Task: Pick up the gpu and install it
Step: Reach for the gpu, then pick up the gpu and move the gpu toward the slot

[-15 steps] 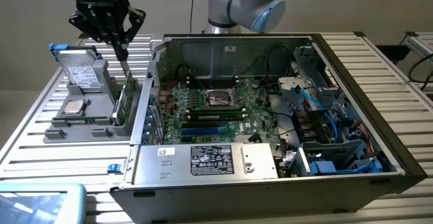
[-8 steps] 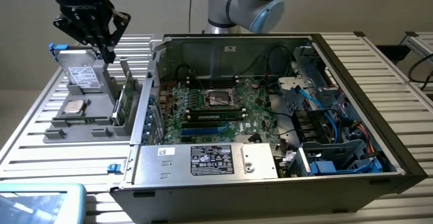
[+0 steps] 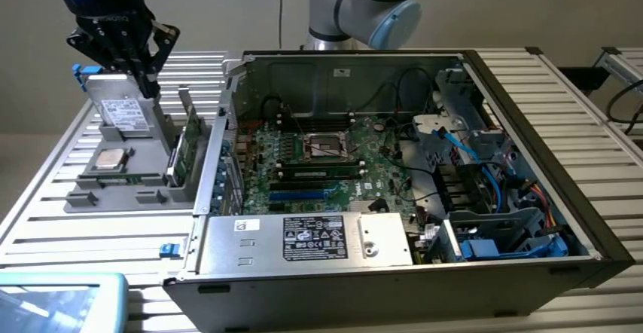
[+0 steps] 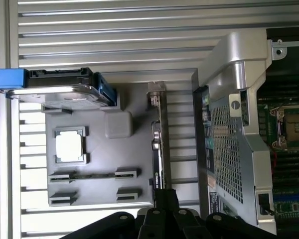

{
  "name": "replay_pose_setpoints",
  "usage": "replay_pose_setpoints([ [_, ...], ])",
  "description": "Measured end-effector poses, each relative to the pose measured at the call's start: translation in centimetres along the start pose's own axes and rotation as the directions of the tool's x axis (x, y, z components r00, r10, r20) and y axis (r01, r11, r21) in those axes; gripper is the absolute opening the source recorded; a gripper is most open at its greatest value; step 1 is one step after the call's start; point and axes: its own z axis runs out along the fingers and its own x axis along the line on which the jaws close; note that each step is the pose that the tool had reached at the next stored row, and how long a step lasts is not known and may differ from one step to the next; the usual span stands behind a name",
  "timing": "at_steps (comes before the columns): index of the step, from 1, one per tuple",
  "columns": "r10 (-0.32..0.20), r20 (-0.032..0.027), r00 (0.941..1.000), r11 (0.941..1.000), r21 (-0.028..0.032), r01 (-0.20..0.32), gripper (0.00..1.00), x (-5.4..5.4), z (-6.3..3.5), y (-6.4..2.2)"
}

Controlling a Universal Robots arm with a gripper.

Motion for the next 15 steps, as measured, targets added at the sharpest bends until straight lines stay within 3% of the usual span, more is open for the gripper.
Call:
replay_pose_setpoints([
  [15, 0.0, 0.0002, 1.0, 1.0, -0.0005, 0.0, 0.12, 0.06, 0.07, 0.05],
])
